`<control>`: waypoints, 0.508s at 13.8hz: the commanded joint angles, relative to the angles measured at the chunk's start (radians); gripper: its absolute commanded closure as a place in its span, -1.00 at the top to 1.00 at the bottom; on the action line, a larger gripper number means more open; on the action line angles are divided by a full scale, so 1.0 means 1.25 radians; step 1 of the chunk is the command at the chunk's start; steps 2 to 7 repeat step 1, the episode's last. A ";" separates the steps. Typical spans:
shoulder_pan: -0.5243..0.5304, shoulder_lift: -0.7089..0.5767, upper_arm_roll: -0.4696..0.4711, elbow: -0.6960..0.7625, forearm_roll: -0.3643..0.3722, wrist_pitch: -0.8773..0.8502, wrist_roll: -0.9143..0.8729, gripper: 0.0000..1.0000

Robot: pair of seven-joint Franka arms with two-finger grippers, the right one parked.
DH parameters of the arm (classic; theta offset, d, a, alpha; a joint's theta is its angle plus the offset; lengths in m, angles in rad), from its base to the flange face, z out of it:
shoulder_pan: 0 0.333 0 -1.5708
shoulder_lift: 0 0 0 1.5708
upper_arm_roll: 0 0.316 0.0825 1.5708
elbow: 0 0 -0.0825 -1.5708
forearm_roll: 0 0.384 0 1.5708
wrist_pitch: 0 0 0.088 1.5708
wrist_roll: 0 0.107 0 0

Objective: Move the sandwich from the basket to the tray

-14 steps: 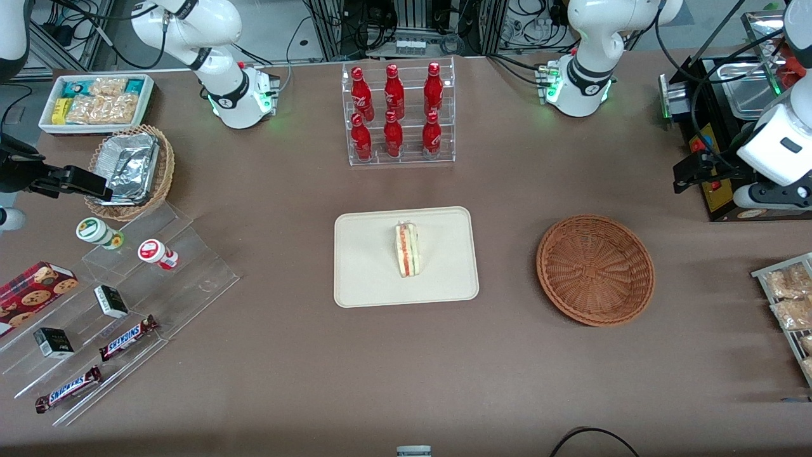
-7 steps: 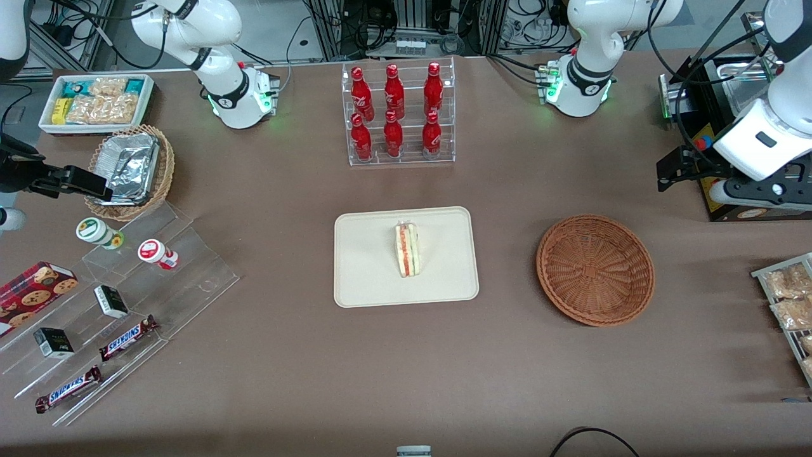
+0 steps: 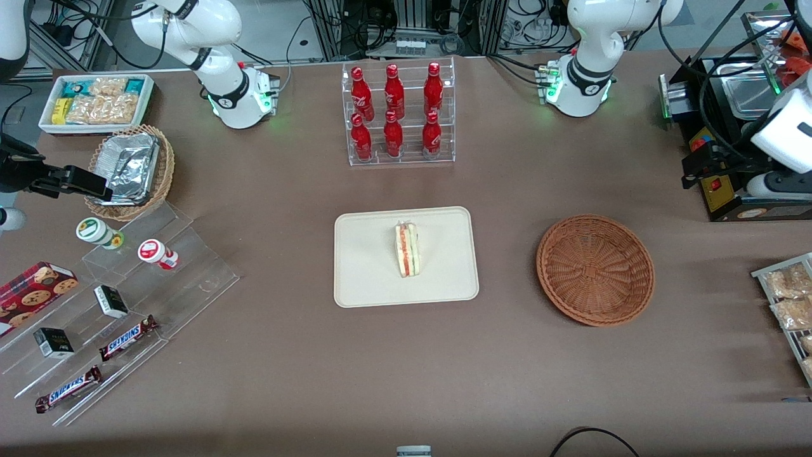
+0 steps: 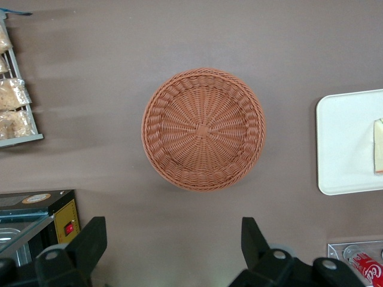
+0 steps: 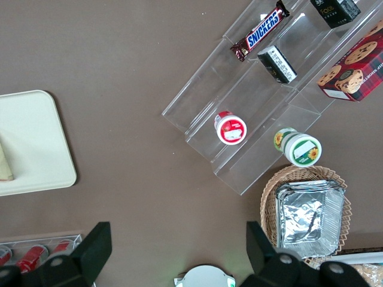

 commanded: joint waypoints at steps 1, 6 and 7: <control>-0.009 -0.009 0.005 0.007 0.000 -0.018 -0.017 0.99; -0.009 -0.009 0.005 0.007 0.000 -0.018 -0.017 0.99; -0.009 -0.009 0.005 0.007 0.000 -0.018 -0.017 0.99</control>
